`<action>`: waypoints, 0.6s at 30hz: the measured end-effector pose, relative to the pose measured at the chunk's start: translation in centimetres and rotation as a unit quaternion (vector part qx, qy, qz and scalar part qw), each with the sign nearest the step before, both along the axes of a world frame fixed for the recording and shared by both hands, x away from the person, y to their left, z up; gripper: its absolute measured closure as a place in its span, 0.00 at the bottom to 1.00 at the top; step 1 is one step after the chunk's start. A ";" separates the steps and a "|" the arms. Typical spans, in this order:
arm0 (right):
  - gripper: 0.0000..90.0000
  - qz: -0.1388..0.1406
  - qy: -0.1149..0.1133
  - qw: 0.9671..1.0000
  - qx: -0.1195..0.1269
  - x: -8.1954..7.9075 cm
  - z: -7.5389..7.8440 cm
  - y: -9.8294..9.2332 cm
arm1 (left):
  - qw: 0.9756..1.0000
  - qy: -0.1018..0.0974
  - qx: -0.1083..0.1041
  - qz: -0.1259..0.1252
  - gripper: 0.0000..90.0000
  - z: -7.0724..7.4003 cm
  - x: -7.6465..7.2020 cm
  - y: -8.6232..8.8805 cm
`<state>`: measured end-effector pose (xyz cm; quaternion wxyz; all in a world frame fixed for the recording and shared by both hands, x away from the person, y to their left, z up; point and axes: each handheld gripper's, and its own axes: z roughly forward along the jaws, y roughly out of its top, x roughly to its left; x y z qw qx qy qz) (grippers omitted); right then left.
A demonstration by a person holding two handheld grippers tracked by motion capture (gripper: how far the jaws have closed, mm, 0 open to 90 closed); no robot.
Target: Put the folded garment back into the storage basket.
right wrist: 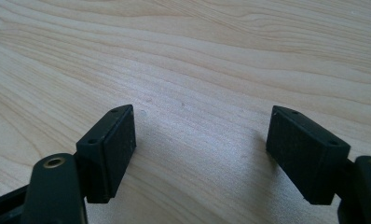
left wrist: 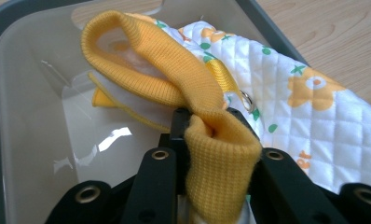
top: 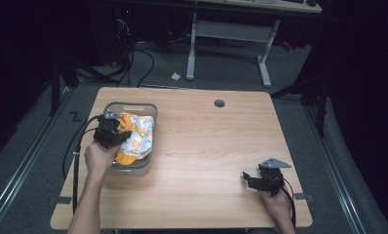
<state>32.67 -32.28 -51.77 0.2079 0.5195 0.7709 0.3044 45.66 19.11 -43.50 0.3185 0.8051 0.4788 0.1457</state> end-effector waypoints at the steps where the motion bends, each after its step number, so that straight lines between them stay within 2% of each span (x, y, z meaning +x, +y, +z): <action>1: 0.27 0.000 0.000 1.000 0.000 0.0 0.0 0.0 | 1.000 0.000 0.005 0.000 0.84 -0.1 0.1 -0.1; 7: 0.27 0.000 0.000 1.000 0.000 0.0 0.0 0.0 | 0.999 0.014 0.031 0.004 0.83 -0.9 0.5 -0.5; 9: 0.27 0.000 0.000 1.000 0.000 0.0 0.0 0.0 | 0.999 0.016 0.044 0.008 0.82 -1.2 0.6 -0.8; 12: 0.27 0.000 0.000 1.000 0.000 0.0 0.0 0.0 | 0.998 0.021 0.051 0.019 0.78 -1.3 0.7 -1.2; 16: 0.27 0.000 0.000 1.000 0.000 0.0 0.0 0.0 | 0.999 0.016 0.034 0.034 0.66 -0.9 0.4 -0.9; 18: 0.27 0.000 0.000 1.000 0.000 0.0 0.0 0.0 | 0.998 0.005 0.032 0.044 0.61 -0.6 0.1 -0.7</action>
